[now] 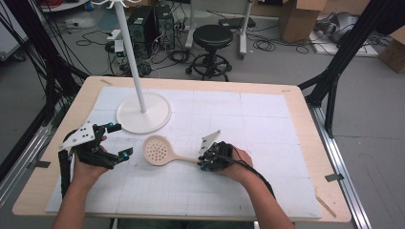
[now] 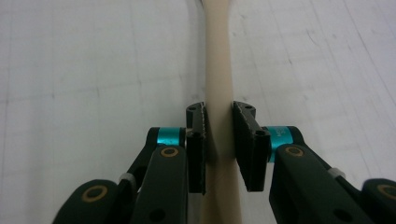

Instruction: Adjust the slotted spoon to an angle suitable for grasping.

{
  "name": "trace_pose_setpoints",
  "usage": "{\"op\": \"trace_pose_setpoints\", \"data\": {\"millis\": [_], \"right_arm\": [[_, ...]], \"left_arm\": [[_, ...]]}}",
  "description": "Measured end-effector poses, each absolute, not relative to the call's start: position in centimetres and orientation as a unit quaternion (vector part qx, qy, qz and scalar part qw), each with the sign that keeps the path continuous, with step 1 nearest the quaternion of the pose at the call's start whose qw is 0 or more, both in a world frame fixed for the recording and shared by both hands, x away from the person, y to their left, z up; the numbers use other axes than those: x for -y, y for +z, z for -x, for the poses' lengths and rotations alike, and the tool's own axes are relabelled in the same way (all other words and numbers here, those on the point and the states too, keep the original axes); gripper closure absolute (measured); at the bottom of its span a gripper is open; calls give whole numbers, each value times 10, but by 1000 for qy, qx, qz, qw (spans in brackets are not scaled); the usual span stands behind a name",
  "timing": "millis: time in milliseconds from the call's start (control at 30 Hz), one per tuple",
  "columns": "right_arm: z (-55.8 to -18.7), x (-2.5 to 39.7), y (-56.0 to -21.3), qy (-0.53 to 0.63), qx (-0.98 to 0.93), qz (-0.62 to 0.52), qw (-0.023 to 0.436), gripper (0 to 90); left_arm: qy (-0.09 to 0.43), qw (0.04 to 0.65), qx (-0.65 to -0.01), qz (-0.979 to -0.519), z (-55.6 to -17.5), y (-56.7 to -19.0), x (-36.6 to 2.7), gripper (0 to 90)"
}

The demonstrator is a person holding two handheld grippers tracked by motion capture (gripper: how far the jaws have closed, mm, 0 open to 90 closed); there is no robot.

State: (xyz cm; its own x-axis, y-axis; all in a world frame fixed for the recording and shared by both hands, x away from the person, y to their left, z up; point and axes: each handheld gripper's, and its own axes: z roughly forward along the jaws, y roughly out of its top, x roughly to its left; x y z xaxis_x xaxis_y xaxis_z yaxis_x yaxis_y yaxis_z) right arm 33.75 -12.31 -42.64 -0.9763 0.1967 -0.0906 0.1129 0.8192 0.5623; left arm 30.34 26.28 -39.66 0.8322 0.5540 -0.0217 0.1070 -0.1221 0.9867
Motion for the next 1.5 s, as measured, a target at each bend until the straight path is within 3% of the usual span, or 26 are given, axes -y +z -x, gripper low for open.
{"op": "trace_pose_setpoints", "data": {"millis": [67,133,333,500,667,767,833,1500], "right_arm": [[-338,122,-426,287,-952,-80,74,741],[-338,124,-423,302,-946,-92,76,624],[-332,150,-411,336,-931,-119,81,586],[-323,198,-412,337,-924,-165,73,521],[-315,211,-420,321,-930,-169,58,555],[-315,204,-426,307,-937,-155,63,650],[-316,199,-428,305,-939,-142,65,663],[-335,98,-429,319,-945,-49,52,663]], "left_arm": [[180,622,-227,-727,-303,-397,-263,17],[179,621,-228,-728,-304,-397,-263,17],[180,622,-228,-727,-303,-397,-264,17],[180,620,-229,-728,-303,-397,-264,17],[181,622,-231,-726,-304,-397,-264,17],[181,622,-231,-726,-304,-396,-264,17],[181,624,-230,-725,-304,-396,-264,17],[185,627,-222,-723,-303,-391,-264,17]]}}
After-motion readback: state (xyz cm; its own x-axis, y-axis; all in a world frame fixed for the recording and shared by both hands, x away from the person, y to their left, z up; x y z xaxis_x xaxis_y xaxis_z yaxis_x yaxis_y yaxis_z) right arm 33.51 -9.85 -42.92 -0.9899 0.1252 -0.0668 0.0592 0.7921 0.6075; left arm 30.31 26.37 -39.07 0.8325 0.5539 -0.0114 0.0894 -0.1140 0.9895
